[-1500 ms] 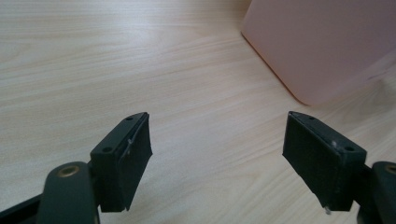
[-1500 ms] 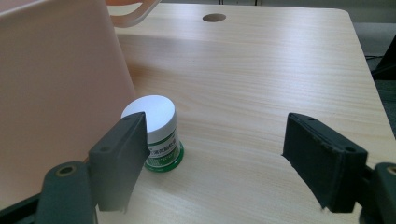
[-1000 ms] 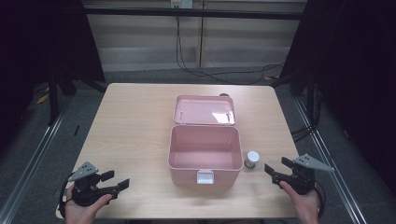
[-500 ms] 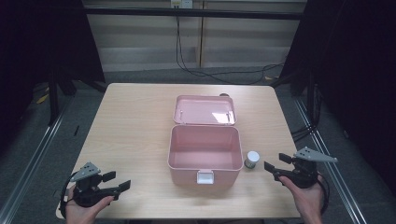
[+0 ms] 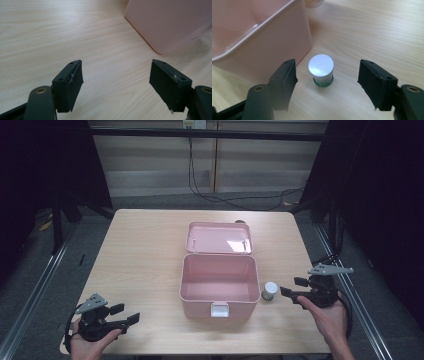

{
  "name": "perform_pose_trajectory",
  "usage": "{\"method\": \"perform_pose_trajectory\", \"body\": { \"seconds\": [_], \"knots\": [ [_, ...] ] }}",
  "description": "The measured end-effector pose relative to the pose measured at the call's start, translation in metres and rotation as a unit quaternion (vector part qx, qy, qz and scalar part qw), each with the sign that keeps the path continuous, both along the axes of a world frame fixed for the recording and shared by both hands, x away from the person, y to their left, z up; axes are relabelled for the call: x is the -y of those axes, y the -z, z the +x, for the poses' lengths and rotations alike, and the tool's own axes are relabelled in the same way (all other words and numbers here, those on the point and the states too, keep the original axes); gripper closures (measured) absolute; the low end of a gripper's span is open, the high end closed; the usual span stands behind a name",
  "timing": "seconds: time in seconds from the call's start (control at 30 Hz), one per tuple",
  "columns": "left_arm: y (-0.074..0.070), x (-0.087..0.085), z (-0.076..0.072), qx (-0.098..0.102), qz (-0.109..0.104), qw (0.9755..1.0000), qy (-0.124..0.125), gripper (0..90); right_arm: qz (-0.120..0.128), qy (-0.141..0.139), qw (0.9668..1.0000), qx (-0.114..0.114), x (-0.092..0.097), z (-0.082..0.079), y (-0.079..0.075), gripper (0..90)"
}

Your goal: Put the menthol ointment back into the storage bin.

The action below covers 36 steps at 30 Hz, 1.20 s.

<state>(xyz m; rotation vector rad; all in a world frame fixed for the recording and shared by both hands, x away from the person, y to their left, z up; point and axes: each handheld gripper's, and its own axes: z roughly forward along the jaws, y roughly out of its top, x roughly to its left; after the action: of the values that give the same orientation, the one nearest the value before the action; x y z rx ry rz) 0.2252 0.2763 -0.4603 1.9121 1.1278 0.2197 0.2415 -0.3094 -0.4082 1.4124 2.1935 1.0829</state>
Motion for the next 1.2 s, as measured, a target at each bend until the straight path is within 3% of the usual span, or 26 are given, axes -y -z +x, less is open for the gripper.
{"method": "perform_pose_trajectory", "body": {
  "seconds": [0.13,0.33,0.4,0.57,0.73,0.87,0.9,1.0,1.03,1.07,1.13,1.2],
  "knots": [
    [0.0,0.001,0.0,-0.001,-0.001,1.0,-0.001,26.7,-0.028,-0.013,0.9992,-0.025,-0.004,0.008,-0.006,27.6],
    [0.001,0.001,0.0,-0.004,-0.001,1.0,0.001,27.0,-0.04,-0.037,0.9971,-0.053,-0.007,0.023,-0.016,29.7],
    [0.0,0.001,0.0,-0.004,-0.002,1.0,0.002,27.5,-0.045,-0.052,0.9947,-0.076,-0.011,0.03,-0.017,31.2],
    [0.0,0.0,0.0,-0.002,-0.003,1.0,0.001,28.0,-0.045,-0.073,0.9906,-0.107,-0.014,0.039,-0.017,31.3],
    [0.001,0.0,0.001,-0.004,-0.004,1.0,0.0,28.0,-0.069,-0.079,0.9865,-0.126,-0.02,0.049,-0.018,32.3],
    [0.0,-0.001,0.0,-0.003,-0.002,1.0,0.003,28.4,-0.078,-0.085,0.9825,-0.147,-0.024,0.057,-0.021,36.1],
    [0.0,0.0,0.0,-0.004,-0.002,1.0,0.001,29.1,-0.071,-0.094,0.9798,-0.162,-0.025,0.061,-0.022,38.5],
    [0.001,0.001,0.001,-0.006,-0.004,1.0,0.001,29.5,-0.079,-0.099,0.9771,-0.171,-0.026,0.064,-0.023,39.4],
    [0.001,0.002,0.0,-0.006,0.003,1.0,0.005,29.6,-0.089,-0.106,0.9731,-0.184,-0.029,0.068,-0.023,41.9],
    [0.001,0.002,0.0,-0.006,0.003,1.0,0.005,29.8,-0.089,-0.106,0.9731,-0.184,-0.029,0.068,-0.023,41.9],
    [0.001,0.003,0.0,-0.005,0.003,1.0,0.006,29.9,-0.092,-0.111,0.9699,-0.196,-0.031,0.072,-0.021,42.4],
    [0.001,0.002,0.0,-0.005,0.002,1.0,0.006,30.1,-0.103,-0.119,0.9647,-0.211,-0.033,0.076,-0.018,43.2]
  ]
}}
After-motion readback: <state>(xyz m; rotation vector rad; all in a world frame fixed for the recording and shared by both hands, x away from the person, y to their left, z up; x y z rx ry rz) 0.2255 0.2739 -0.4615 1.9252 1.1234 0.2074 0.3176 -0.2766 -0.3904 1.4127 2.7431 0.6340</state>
